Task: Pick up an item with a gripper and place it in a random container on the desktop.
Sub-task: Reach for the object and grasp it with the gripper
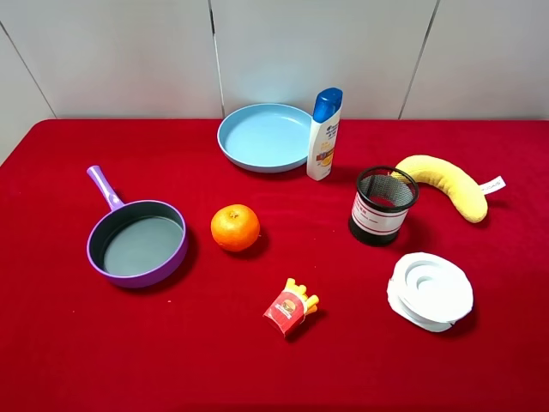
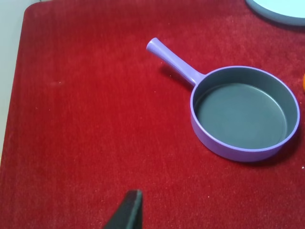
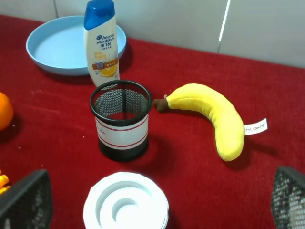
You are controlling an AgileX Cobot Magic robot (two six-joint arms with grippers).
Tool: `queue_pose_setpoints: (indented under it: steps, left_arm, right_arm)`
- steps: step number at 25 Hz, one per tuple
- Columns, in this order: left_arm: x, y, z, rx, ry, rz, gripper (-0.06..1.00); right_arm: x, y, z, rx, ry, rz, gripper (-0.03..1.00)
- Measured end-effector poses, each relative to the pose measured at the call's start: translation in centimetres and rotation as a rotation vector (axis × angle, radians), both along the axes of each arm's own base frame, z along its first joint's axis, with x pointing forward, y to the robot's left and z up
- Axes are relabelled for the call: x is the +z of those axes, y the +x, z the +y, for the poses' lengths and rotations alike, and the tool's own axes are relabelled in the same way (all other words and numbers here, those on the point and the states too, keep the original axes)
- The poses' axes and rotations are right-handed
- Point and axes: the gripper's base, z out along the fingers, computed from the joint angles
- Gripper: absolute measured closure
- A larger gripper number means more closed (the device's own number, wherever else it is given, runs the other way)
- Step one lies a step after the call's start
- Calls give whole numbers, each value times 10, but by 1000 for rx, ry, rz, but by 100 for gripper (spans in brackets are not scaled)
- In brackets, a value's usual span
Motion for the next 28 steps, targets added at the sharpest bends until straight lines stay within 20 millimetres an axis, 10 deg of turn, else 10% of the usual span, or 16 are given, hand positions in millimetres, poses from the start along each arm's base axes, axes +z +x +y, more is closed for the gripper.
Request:
queue_pose_setpoints:
  steps: [28]
  left_arm:
    - [0, 0, 0, 0, 0, 0, -5]
  right_arm:
    - [0, 0, 0, 0, 0, 0, 27]
